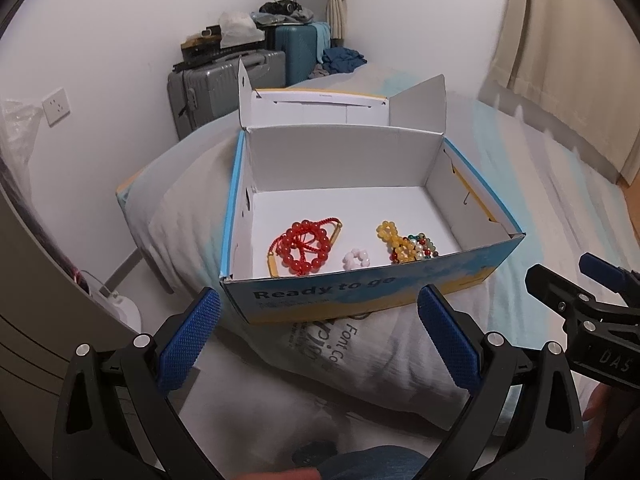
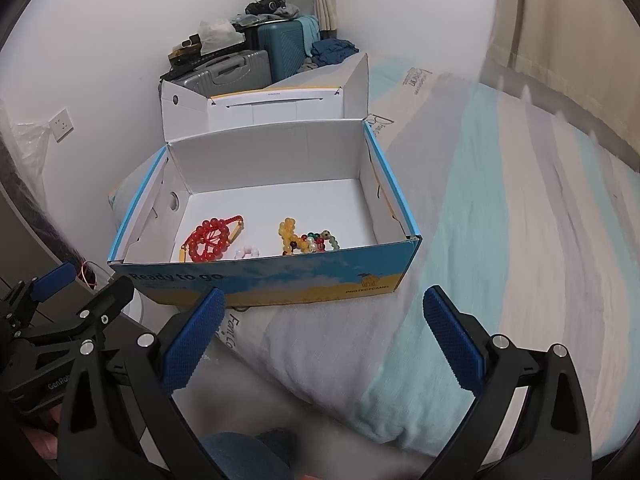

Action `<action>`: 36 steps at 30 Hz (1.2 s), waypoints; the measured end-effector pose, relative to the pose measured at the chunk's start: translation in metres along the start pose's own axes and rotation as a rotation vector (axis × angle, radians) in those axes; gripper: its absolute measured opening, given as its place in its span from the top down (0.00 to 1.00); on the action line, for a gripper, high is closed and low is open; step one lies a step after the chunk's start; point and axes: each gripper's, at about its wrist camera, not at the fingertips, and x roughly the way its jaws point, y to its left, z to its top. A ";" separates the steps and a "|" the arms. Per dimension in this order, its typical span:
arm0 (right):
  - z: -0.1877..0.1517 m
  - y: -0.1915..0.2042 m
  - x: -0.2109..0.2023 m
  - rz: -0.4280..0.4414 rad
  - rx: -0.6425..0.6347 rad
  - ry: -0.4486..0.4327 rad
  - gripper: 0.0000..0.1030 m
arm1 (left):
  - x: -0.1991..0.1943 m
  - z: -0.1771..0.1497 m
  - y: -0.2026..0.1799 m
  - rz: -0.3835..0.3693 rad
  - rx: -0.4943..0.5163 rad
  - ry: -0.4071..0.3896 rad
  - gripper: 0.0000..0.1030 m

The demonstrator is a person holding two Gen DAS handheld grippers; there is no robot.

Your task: Organize jewelry

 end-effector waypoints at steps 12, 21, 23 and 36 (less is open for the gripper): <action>0.001 0.000 0.000 0.001 -0.001 -0.001 0.07 | 0.001 0.003 -0.002 0.019 -0.002 0.003 0.06; 0.004 0.000 0.002 -0.008 -0.003 0.003 0.07 | -0.002 0.003 -0.004 0.042 0.016 -0.008 0.06; 0.004 0.000 0.002 -0.010 -0.004 0.004 0.07 | -0.002 0.003 -0.005 0.042 0.016 -0.007 0.06; 0.003 -0.003 0.002 -0.014 0.002 0.005 0.07 | 0.000 0.001 -0.006 0.040 0.013 0.001 0.06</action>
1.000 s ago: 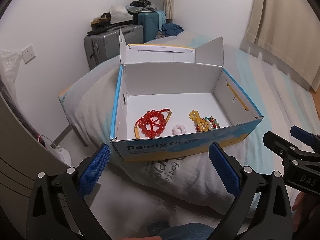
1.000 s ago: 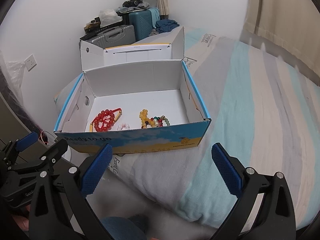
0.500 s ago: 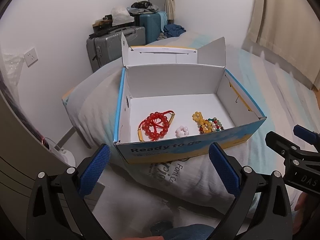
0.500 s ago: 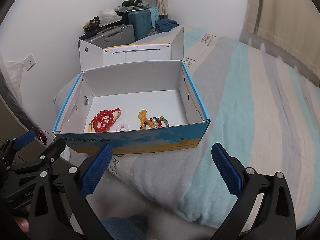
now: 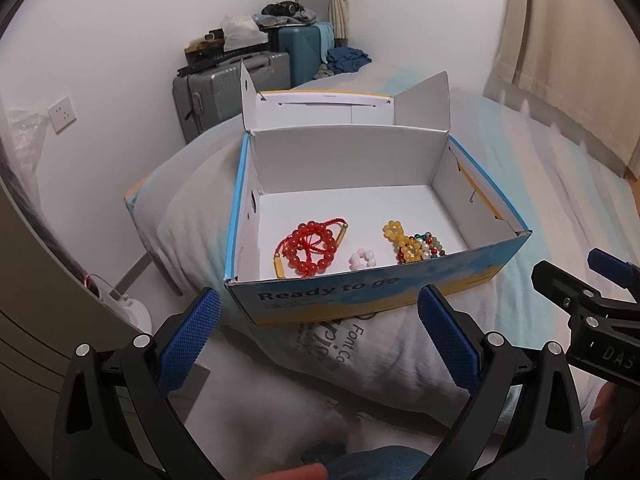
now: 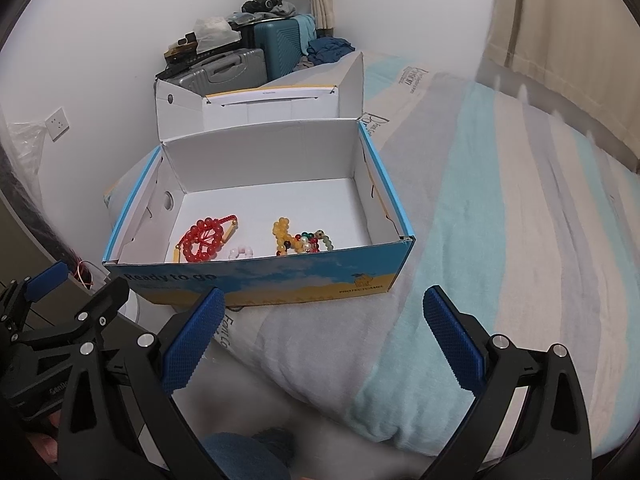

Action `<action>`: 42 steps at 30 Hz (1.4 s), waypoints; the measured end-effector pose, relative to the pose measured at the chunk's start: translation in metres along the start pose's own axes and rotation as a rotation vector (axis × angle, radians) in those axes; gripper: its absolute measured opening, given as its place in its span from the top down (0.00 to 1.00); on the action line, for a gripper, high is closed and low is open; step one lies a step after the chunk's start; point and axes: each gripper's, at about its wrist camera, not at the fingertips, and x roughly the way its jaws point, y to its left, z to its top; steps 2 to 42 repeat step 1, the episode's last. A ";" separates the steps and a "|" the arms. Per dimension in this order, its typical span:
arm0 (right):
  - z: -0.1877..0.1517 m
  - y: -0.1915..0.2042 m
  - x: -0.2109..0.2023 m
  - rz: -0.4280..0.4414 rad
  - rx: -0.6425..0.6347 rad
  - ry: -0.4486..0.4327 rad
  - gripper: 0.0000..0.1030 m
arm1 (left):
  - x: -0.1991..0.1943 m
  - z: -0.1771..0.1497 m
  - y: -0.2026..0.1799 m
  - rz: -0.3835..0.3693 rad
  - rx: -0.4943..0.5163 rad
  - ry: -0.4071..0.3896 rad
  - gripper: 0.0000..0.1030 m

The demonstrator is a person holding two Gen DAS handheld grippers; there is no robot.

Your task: Organize jewelry

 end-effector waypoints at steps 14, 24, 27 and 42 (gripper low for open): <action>0.000 -0.001 0.000 0.000 0.001 -0.001 0.07 | 0.001 0.000 0.000 0.008 0.001 0.001 0.06; 0.000 -0.001 0.000 0.000 0.001 -0.001 0.07 | 0.001 0.000 0.000 0.008 0.001 0.001 0.06; 0.000 -0.001 0.000 0.000 0.001 -0.001 0.07 | 0.001 0.000 0.000 0.008 0.001 0.001 0.06; 0.000 -0.001 0.000 0.000 0.001 -0.001 0.07 | 0.001 0.000 0.000 0.008 0.001 0.001 0.06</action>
